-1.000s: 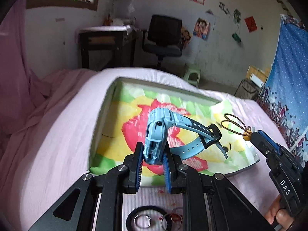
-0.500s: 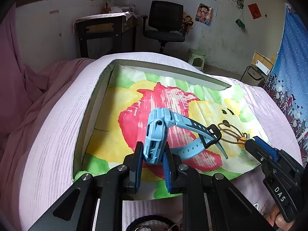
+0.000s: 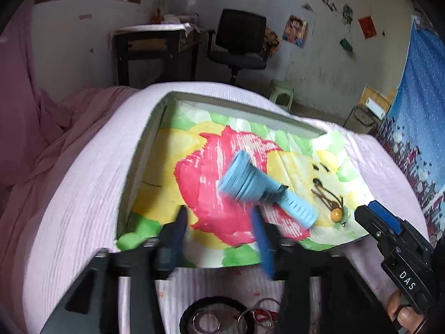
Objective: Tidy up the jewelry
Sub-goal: 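Lower both watches into the tray and open both tools, then move both tools back toward the remaining jewelry on the bed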
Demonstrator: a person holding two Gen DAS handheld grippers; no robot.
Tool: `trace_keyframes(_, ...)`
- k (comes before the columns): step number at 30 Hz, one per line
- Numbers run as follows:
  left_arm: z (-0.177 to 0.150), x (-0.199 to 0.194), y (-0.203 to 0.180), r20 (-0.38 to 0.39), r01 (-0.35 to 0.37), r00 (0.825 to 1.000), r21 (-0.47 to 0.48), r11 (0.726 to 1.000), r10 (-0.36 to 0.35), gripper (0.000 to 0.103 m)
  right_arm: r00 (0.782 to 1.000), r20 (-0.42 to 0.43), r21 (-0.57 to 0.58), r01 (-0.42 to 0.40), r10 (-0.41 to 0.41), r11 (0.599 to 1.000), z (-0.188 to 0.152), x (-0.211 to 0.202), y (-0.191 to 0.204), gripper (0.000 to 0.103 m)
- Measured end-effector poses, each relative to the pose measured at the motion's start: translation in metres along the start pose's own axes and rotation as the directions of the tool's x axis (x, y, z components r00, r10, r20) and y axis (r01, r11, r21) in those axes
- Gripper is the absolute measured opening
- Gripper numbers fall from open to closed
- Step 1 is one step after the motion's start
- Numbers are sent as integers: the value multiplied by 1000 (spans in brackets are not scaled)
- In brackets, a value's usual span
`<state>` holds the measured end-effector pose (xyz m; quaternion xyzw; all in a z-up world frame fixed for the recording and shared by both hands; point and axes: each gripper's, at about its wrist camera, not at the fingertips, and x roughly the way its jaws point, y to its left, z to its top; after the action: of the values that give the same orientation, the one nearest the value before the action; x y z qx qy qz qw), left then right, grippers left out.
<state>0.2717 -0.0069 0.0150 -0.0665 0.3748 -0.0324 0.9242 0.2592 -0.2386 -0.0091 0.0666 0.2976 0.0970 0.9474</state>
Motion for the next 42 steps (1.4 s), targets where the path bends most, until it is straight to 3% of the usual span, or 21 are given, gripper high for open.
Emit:
trace_keyframes(2, -3, -10, 3, 34, 0, 999, -13, 1000, 0, 58, 1000, 25, -1, 0, 0, 1000, 1, -9, 0, 39)
trace_keyframes(5, -8, -20, 4, 60, 0, 998, -16, 1000, 1, 61, 997, 71, -6, 6, -5, 1000, 1, -24, 0, 52)
trace_keyframes(10, -22, -44, 3, 137, -20, 990, 5, 1000, 19, 81, 990, 141, -20, 14, -11, 1000, -7, -50, 1, 67)
trace_keyframes(16, -45, -70, 7, 212, -29, 977, -6, 1000, 30, 94, 979, 200, -19, 28, -24, 999, -23, -82, -4, 84)
trace_keyframes(18, -53, -79, 9, 234, -22, 972, -16, 1000, 25, 97, 977, 212, -13, 28, -25, 1000, -27, -90, -6, 93)
trace_keyframes(23, -72, -101, 12, 276, -11, 961, -25, 1000, 18, 101, 973, 231, -28, 27, -20, 999, -38, -112, -6, 101)
trace_keyframes(31, -106, -131, 8, 326, -24, 945, 15, 1000, 17, 103, 971, 237, -59, 25, -11, 998, -59, -143, -1, 102)
trace_keyframes(42, -139, -145, 0, 315, -26, 949, 100, 995, -7, 103, 976, 212, -86, 78, -58, 993, -80, -173, 1, 102)
